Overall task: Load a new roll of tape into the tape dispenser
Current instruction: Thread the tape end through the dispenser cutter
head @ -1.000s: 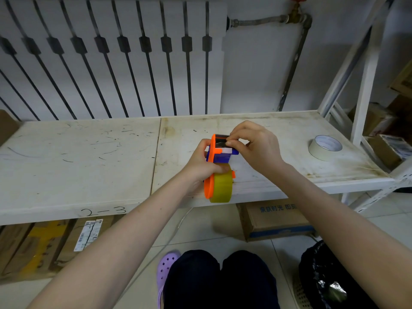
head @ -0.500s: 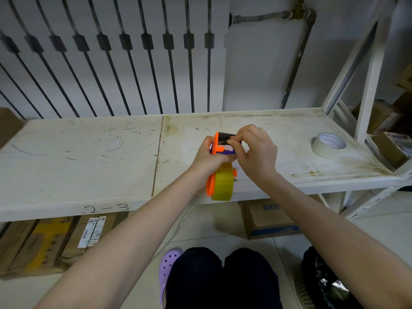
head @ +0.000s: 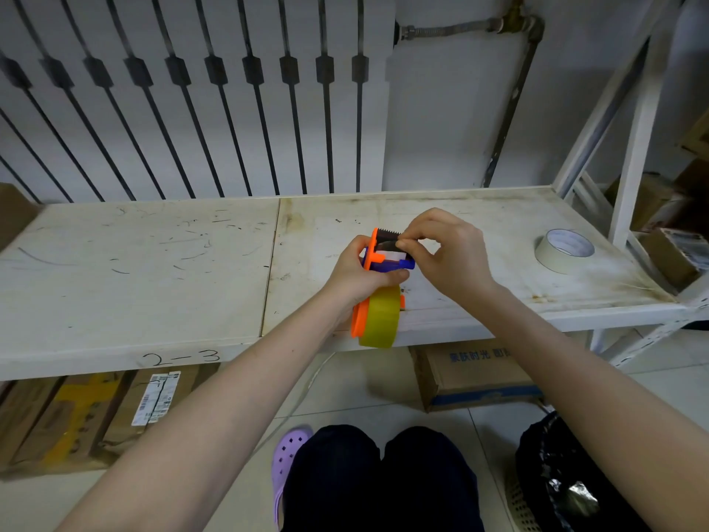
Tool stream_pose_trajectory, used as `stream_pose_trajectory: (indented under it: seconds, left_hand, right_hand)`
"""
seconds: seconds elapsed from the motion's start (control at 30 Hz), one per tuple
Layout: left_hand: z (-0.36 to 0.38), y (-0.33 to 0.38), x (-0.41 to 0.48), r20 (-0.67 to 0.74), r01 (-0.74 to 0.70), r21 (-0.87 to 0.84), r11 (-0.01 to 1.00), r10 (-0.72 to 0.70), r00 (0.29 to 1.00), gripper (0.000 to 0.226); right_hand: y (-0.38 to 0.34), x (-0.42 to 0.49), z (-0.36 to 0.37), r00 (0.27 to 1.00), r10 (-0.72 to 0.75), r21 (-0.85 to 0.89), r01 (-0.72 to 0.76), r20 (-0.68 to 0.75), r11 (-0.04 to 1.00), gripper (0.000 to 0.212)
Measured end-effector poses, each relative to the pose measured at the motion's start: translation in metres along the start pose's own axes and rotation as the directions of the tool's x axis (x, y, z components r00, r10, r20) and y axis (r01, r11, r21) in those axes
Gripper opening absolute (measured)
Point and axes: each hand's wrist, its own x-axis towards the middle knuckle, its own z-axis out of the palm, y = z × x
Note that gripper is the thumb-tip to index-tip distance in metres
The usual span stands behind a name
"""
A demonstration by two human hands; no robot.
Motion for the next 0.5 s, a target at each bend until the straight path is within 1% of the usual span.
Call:
stream_pose_trajectory:
  seconds: [0.13,0.27,0.33,0.43,0.47,0.5]
  left_hand:
    - [0.001,0.002,-0.002,0.007,0.003,0.038,0.999,-0.003,1.0,0.063]
    - [-0.001,0.004,-0.005,0.029,0.023,0.003,1.0,-0.023,0.999,0.06]
    - [-0.003,0.003,-0.006,0.044,0.039,-0.014,0.999,-0.039,0.998,0.063]
    - [-0.006,0.001,-0.008,0.104,0.076,-0.086,0.993,-0.066,0.992,0.064]
    - [-0.007,0.0,-0.009,0.141,0.094,-0.129,0.987,-0.076,0.987,0.06]
    - [-0.008,0.002,-0.011,0.169,0.11,-0.183,0.977,-0.079,0.982,0.052]
  right_hand:
    - [0.002,0.0,-0.006,0.999,0.041,0.047,-0.042,0.032,0.998,0.006]
    - [0.001,0.001,-0.009,0.995,0.075,0.067,-0.08,0.066,0.995,0.003]
    - [-0.003,0.002,-0.01,0.993,0.081,0.068,-0.087,0.081,0.994,0.003]
    - [-0.007,0.001,-0.009,0.993,0.075,0.06,-0.08,0.086,0.995,0.003]
    - [-0.008,0.001,-0.009,0.994,0.073,0.053,-0.077,0.083,0.996,0.003]
    - [-0.008,0.0,-0.01,0.994,0.074,0.047,-0.077,0.079,0.996,0.003]
